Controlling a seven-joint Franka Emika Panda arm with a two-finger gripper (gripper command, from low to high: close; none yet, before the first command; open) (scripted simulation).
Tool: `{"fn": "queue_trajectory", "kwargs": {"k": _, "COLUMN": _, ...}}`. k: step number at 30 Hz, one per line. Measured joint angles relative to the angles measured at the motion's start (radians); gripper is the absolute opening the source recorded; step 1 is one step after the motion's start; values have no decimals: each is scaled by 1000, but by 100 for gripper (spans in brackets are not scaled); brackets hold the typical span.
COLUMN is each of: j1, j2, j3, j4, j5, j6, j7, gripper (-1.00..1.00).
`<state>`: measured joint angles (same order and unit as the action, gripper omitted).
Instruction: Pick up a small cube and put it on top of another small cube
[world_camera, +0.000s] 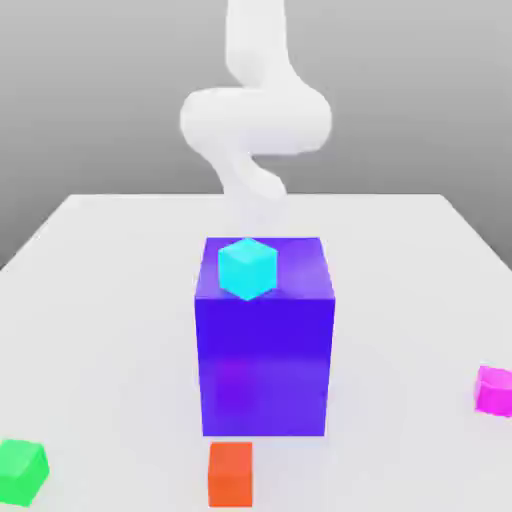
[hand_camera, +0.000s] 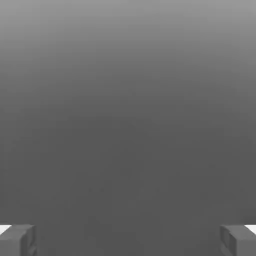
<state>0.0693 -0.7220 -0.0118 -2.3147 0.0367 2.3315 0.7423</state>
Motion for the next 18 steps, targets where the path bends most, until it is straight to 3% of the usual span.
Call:
{"fn": "queue_trajectory", "kwargs": {"k": 11, "j1": 255, "j2": 349, "j3": 21, "j4": -63, "j5": 156, "j6": 132, "j7": -252, "gripper": 0}}
{"fn": "queue_trajectory", "kwargs": {"k": 18, "j1": 368, "j2": 564, "j3": 95, "j4": -103, "j5": 191, "j6": 219, "j7": -364, "gripper": 0}}
